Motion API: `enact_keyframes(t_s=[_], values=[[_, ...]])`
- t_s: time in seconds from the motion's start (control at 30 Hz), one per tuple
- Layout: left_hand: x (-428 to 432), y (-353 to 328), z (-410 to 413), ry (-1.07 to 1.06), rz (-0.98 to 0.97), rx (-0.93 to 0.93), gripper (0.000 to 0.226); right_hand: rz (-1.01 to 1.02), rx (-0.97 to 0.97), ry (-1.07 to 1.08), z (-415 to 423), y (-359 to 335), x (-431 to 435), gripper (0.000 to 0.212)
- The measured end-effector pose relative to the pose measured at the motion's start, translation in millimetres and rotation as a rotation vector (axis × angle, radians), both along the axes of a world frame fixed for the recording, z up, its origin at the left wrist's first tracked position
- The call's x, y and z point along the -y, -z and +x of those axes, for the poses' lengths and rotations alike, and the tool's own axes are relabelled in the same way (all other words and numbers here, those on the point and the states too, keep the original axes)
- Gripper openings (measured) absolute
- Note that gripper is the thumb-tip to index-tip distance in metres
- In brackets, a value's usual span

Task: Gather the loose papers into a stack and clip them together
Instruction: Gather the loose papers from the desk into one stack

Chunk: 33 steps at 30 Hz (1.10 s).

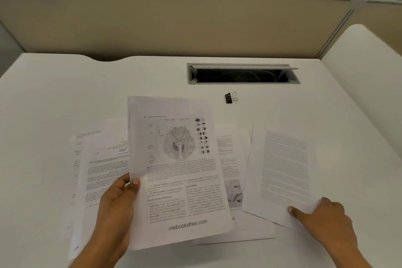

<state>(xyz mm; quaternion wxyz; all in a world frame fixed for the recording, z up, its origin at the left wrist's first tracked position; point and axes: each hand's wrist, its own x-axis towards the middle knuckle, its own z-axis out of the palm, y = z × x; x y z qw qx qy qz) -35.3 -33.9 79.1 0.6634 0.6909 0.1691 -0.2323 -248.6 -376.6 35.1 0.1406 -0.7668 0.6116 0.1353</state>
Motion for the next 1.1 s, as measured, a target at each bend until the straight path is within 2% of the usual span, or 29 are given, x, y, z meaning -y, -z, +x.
enact_keyframes(t_s=[0.23, 0.4, 0.5, 0.73, 0.77, 0.87, 0.9, 0.97, 1.07, 1.1], values=[[2, 0, 0, 0.009, 0.000, -0.015, 0.019, 0.058, 0.329, 0.187, 0, 3, 10, 0.090], [1, 0, 1, 0.008, 0.007, -0.015, 0.019, 0.163, 0.552, 0.319, -3, 1, 20, 0.033], [0, 0, 2, -0.006, 0.007, -0.016, 0.020, 0.300, 0.717, 0.407, -5, -12, 22, 0.020], [-2, 2, 6, -0.034, 0.015, -0.026, 0.021, 0.457, 1.060, 0.419, 11, -59, 5, 0.015], [-1, 1, 6, -0.036, 0.013, -0.025, 0.021, 0.492, 1.085, 0.418, 14, -64, 3, 0.023], [-2, 1, 6, -0.040, 0.017, -0.024, 0.021, 0.572, 1.138, 0.424, 20, -74, -2, 0.066], [-1, 1, 5, -0.037, 0.017, -0.024, 0.020, 0.596, 1.165, 0.420, 23, -74, -4, 0.071], [-1, 0, 5, -0.038, 0.007, -0.028, 0.020, 0.687, 1.207, 0.369, 32, -79, -13, 0.065], [0, -1, 4, -0.045, -0.015, -0.043, 0.021, 0.774, 1.231, 0.269, 48, -88, -37, 0.038], [0, -2, 3, -0.043, -0.026, -0.048, 0.021, 0.788, 1.223, 0.242, 53, -89, -47, 0.039]])
